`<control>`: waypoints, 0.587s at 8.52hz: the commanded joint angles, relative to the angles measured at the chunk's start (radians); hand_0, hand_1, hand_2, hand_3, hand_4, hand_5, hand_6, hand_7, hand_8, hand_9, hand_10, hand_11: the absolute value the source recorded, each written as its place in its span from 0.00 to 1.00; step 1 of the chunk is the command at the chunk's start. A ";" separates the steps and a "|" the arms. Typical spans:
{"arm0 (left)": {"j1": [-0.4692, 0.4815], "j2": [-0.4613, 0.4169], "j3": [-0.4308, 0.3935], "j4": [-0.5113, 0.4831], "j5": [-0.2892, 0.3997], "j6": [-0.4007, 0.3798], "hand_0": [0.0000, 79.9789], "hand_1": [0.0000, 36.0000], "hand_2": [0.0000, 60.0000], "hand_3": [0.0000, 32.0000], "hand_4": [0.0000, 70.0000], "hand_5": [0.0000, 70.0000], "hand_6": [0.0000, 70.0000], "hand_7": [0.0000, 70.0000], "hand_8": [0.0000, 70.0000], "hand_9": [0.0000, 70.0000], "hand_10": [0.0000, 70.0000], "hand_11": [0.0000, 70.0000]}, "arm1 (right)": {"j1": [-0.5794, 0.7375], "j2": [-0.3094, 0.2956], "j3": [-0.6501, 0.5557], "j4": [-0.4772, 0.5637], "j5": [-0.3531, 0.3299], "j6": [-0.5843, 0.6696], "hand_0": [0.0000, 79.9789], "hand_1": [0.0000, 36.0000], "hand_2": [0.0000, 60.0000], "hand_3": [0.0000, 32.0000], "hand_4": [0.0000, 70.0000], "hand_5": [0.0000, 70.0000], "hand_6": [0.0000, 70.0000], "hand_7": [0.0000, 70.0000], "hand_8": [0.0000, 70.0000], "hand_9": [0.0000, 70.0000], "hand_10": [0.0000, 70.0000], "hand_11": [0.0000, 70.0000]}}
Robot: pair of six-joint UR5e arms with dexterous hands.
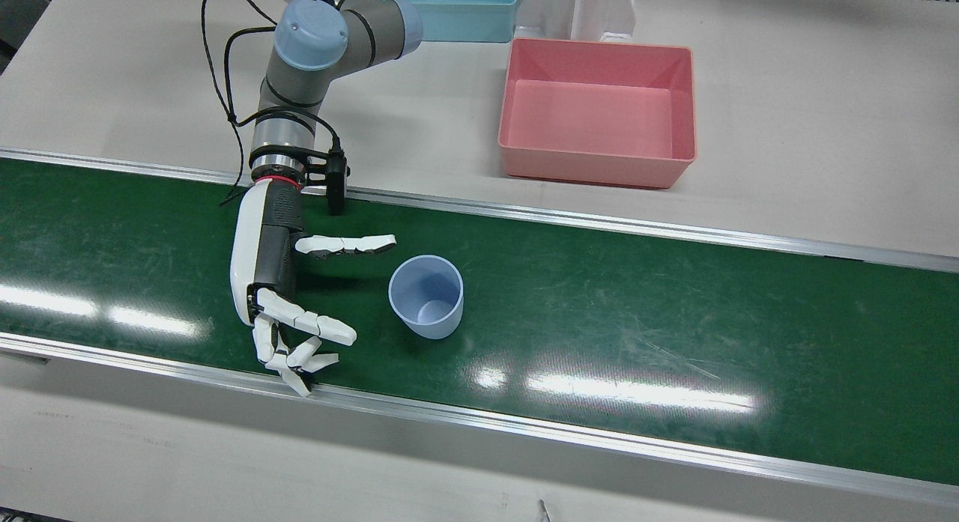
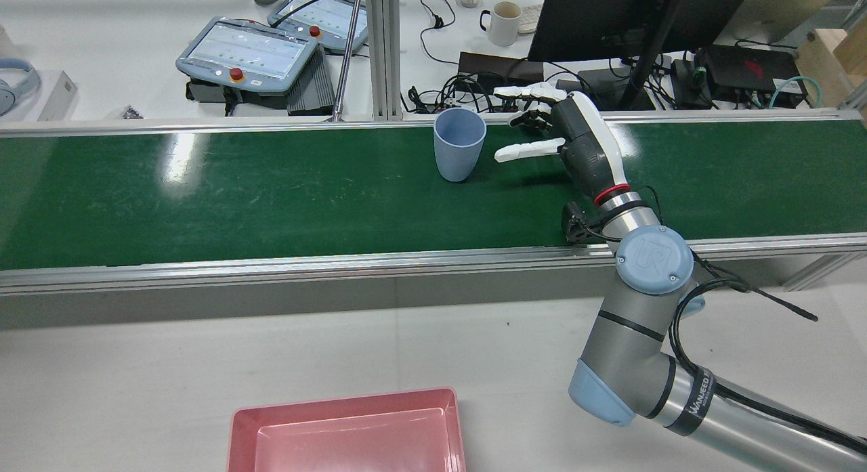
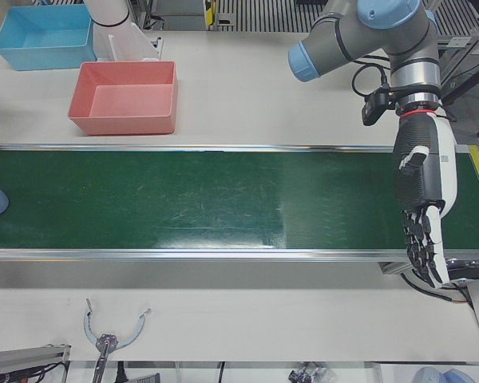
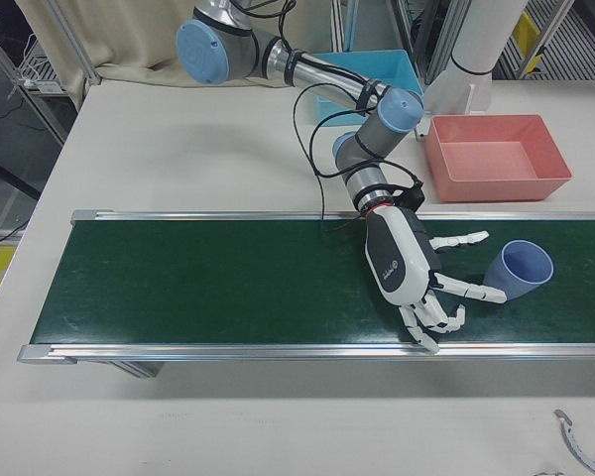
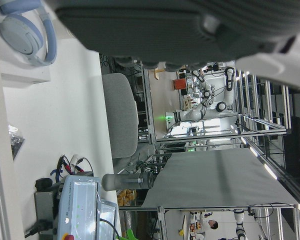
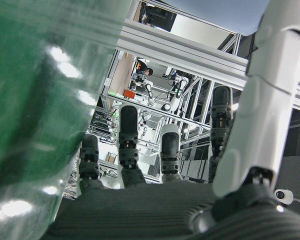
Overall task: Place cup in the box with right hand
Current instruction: 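Hold the open right hand on the belt as the cup approaches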
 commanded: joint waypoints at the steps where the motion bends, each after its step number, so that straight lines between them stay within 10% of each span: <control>1: 0.000 0.000 -0.001 0.000 0.000 0.000 0.00 0.00 0.00 0.00 0.00 0.00 0.00 0.00 0.00 0.00 0.00 0.00 | 0.002 -0.008 0.000 0.000 0.006 0.000 0.72 0.42 0.00 0.94 0.45 0.12 0.19 1.00 0.42 0.61 0.19 0.28; 3: -0.002 0.000 0.001 0.000 0.000 0.001 0.00 0.00 0.00 0.00 0.00 0.00 0.00 0.00 0.00 0.00 0.00 0.00 | 0.005 -0.008 0.000 0.000 0.012 0.002 0.43 0.00 0.00 0.95 0.52 0.03 0.16 1.00 0.39 0.59 0.17 0.22; 5: 0.000 0.000 0.001 0.000 0.000 0.000 0.00 0.00 0.00 0.00 0.00 0.00 0.00 0.00 0.00 0.00 0.00 0.00 | 0.006 -0.006 0.005 0.001 0.015 0.005 0.52 0.00 0.00 0.93 0.48 0.05 0.17 1.00 0.39 0.58 0.20 0.28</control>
